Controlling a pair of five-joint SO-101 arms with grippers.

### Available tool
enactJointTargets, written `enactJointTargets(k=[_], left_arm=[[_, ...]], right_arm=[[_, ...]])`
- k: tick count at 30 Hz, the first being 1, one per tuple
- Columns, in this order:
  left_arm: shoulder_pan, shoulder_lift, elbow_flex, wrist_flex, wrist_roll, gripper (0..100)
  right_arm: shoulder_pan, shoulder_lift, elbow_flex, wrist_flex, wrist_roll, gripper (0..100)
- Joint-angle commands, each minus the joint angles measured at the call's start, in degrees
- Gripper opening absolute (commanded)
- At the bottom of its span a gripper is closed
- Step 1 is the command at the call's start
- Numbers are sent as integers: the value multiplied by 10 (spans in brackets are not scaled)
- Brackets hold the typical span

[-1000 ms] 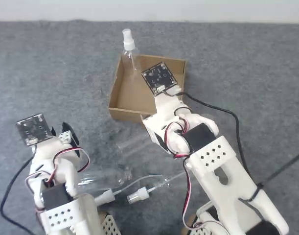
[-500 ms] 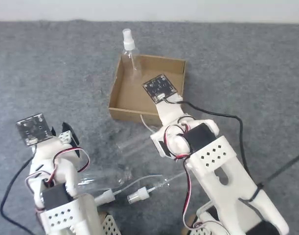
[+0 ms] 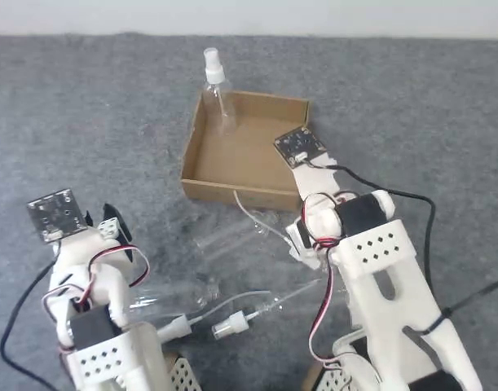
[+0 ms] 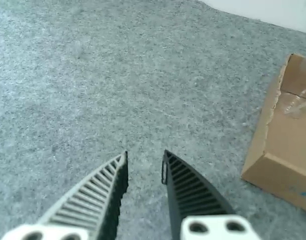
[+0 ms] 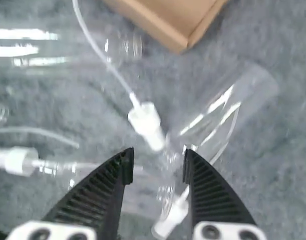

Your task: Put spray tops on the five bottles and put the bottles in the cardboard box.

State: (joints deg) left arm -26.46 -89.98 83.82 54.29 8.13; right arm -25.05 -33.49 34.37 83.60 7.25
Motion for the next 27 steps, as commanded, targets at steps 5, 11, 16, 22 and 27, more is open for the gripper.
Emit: enactJointTargets(k=[5,11,16,22,27], left_arm=[[-3,-1,-6,2,-11,104],[-3,-1,-6,2,-11,104],[-3,-1,-6,2,-11,104],[-3,-1,-1,2,-11,104],[-3,-1,0,2,-11,104]], right_arm=[[36,-23,-8,21,16,139],[74,-22,-5,-29,36,139],[81,-17,-4,-102,29,136],[87,69,-7,-196,29,97],[103,142,-24,-285,33,19]])
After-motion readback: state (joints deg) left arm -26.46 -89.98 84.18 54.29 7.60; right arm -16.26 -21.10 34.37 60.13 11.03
